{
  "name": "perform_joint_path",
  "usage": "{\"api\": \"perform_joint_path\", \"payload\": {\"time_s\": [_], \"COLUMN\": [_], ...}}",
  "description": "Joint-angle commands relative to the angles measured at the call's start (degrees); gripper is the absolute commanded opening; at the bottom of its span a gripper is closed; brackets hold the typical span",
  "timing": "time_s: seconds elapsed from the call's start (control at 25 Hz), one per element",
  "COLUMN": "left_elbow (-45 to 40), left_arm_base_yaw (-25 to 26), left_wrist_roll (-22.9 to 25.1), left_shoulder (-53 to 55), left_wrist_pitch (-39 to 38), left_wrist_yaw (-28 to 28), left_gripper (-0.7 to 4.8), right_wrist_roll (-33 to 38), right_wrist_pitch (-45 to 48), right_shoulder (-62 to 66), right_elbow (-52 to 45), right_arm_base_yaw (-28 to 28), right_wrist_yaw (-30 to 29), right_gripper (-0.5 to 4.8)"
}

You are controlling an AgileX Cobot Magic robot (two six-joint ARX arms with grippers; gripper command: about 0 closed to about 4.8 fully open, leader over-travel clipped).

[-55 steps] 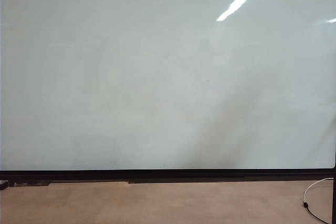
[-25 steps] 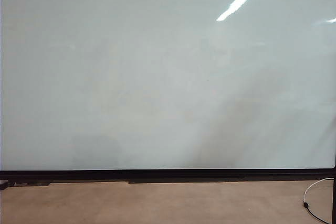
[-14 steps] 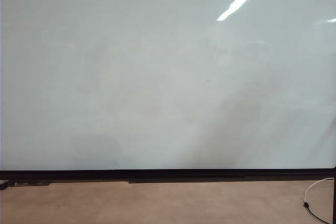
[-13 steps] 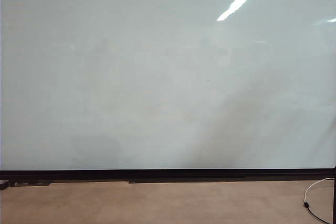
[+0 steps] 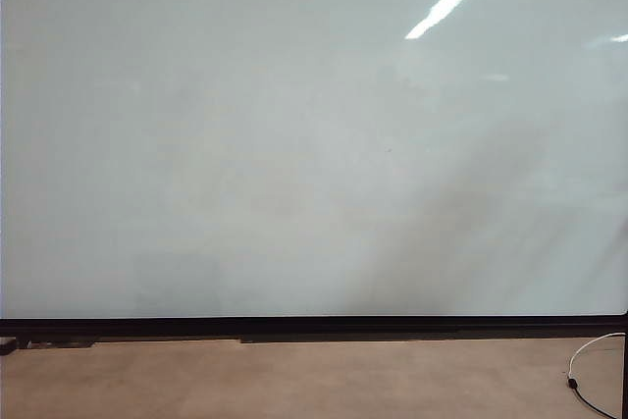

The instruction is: Pick up the pen on the shelf to the right of the whiteboard and draw a check mark.

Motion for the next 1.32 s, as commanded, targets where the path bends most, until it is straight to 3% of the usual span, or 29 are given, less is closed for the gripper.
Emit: {"api": "perform_joint_path", "payload": {"time_s": [0.04, 0.24, 0.64, 0.92, 1.0, 1.12, 1.32], "left_elbow": [0.2, 0.2, 0.2, 0.2, 0.2, 0.2, 0.2], "left_arm_base_yaw": [0.0, 0.0, 0.0, 0.0, 0.0, 0.0, 0.0], "left_wrist_roll": [0.2, 0.2, 0.2, 0.2, 0.2, 0.2, 0.2], "left_shoulder": [0.0, 0.0, 0.0, 0.0, 0.0, 0.0, 0.0], "left_wrist_pitch": [0.7, 0.7, 0.7, 0.7, 0.7, 0.7, 0.7], "left_wrist_yaw": [0.0, 0.0, 0.0, 0.0, 0.0, 0.0, 0.0], "left_gripper": [-0.04, -0.04, -0.04, -0.04, -0.04, -0.05, -0.04], "right_wrist_roll": [-0.5, -1.1, -1.4, -1.2, 0.6, 2.1, 2.5], "right_wrist_pitch": [9.9, 19.8, 30.3, 45.9, 57.4, 63.6, 63.7], "right_shoulder": [4.6, 12.1, 23.1, 37.9, 47.1, 53.4, 58.7], "right_elbow": [0.2, 0.2, 0.4, 0.5, 0.5, 0.8, 3.2], "right_arm_base_yaw": [-1.2, -4.3, -12.3, -16.9, -18.6, -19.8, -20.6], "right_wrist_yaw": [-2.6, -5.7, -14.1, -18.4, -21.3, -23.1, -27.2], "right_gripper": [3.29, 3.42, 3.42, 3.42, 3.42, 3.42, 3.44]}}
